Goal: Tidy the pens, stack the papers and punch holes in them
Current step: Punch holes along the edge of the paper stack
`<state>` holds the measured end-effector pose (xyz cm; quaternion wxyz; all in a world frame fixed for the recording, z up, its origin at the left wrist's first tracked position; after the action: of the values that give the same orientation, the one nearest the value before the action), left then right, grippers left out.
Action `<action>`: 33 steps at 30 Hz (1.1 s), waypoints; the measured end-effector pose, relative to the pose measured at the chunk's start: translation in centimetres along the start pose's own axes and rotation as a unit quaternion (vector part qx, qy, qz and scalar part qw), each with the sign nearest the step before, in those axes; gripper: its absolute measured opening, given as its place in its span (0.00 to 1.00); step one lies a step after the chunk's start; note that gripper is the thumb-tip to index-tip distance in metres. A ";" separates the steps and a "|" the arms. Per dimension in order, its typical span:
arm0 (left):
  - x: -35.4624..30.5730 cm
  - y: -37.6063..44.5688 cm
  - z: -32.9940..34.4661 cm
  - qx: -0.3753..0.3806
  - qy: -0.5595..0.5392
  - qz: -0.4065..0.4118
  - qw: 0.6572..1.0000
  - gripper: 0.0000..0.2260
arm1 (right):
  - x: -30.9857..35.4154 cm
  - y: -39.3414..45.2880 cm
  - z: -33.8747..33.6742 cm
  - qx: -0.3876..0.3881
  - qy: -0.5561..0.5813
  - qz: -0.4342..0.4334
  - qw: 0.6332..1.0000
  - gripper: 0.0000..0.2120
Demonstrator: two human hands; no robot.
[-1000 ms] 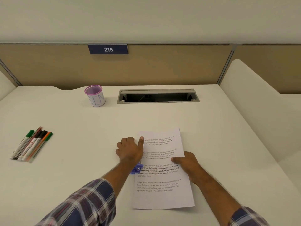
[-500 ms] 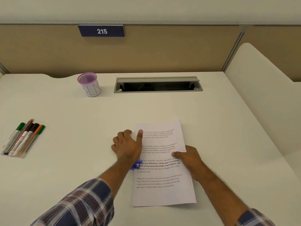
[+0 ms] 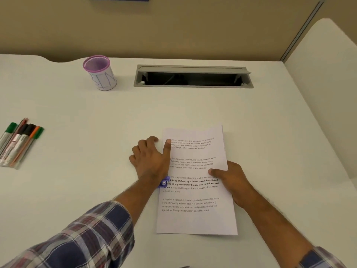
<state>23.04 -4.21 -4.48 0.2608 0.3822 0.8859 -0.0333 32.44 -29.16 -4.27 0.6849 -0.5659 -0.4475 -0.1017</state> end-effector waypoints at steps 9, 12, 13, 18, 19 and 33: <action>-0.2 -0.1 -0.3 0.013 -0.009 -0.001 1.000 0.26 | 0.1 0.1 -0.1 -0.007 0.001 -0.005 1.000 0.11; -0.2 -0.1 -0.2 0.022 -0.009 -0.002 1.000 0.27 | 0.2 -0.1 -0.1 -0.009 -0.001 -0.009 1.000 0.11; -0.2 -0.1 -0.2 0.025 -0.008 -0.005 1.000 0.27 | 0.1 0.0 -0.1 -0.010 -0.001 -0.009 1.000 0.10; -0.4 -0.1 -0.3 0.040 -0.008 -0.007 0.999 0.27 | 0.0 -0.5 -0.1 -0.020 0.008 -0.011 1.000 0.10; -0.4 -0.1 -0.3 0.046 -0.010 -0.010 0.999 0.28 | 0.1 -0.6 -0.1 -0.019 0.011 -0.011 1.000 0.10; -0.8 -0.1 -2.6 0.127 -0.140 -0.098 0.977 0.28 | 0.4 -1.3 0.0 0.010 0.020 -0.007 1.000 0.11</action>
<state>22.28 -4.14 -1.84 0.3268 0.3154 0.8624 -0.2238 31.81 -29.42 -3.10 0.6987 -0.5535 -0.4389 -0.1130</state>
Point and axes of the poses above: each hand's wrist, its own y-axis towards the middle knuckle, its own z-axis out of the palm, x = y × z, the point moved 7 cm from there along y, towards the middle knuckle, and after that the axes turned 11 degrees about z, right-handed, at the moved point
